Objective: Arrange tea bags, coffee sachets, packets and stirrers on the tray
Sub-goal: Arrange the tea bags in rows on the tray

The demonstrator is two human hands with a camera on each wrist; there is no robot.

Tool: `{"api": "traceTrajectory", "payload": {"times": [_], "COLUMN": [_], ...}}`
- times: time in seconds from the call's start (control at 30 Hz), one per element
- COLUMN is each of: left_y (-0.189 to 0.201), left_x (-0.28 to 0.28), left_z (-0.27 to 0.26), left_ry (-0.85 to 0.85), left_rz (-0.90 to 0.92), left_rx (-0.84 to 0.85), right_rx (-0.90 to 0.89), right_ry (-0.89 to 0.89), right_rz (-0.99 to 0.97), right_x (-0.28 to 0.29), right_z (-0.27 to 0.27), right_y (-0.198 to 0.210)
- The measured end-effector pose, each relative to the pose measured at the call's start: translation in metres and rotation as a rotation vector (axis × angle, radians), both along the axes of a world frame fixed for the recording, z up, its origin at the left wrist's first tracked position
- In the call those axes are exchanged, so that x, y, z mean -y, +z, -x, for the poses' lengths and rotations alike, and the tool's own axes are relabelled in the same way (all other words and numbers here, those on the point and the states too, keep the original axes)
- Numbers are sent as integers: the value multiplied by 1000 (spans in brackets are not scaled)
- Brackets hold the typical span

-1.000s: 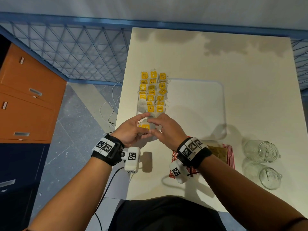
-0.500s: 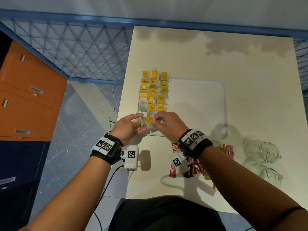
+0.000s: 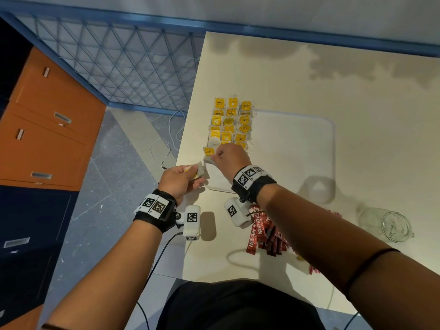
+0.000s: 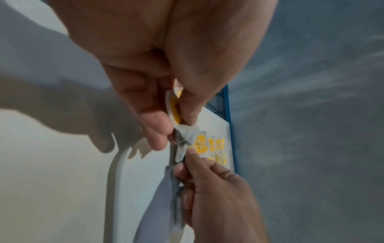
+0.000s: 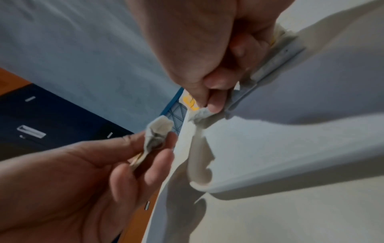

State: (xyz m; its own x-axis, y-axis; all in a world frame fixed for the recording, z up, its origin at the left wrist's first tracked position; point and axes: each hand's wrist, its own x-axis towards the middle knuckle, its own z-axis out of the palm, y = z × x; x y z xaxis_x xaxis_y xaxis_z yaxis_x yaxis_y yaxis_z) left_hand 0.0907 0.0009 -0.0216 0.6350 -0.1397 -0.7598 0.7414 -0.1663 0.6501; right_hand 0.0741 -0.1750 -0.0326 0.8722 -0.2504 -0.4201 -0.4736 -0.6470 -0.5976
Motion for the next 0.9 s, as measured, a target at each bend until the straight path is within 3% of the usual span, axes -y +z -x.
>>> {"api": "traceTrajectory", "payload": {"times": [0.33,0.5,0.7,0.8,0.9], "left_y": [-3,1,5,2,5], "left_x": [-2,1,7,7,8], "left_z": [-1,-4,-6,-4,-1], "left_ry": [-16,4,-10,-125,-302], "left_rz": [-39,16,18,-6,-2], "left_rx": [9,-19,-11,34,123], "right_rx": [12,82,247,260,257], "right_ry": [-9,-25,141,216,142], "right_rz": [117,60,-109,-142,-234], "right_x": [-2,-2,-5,-4,-1], "right_z": [-4,4,38,58,68], "right_y": [2,11,23,19,12]}}
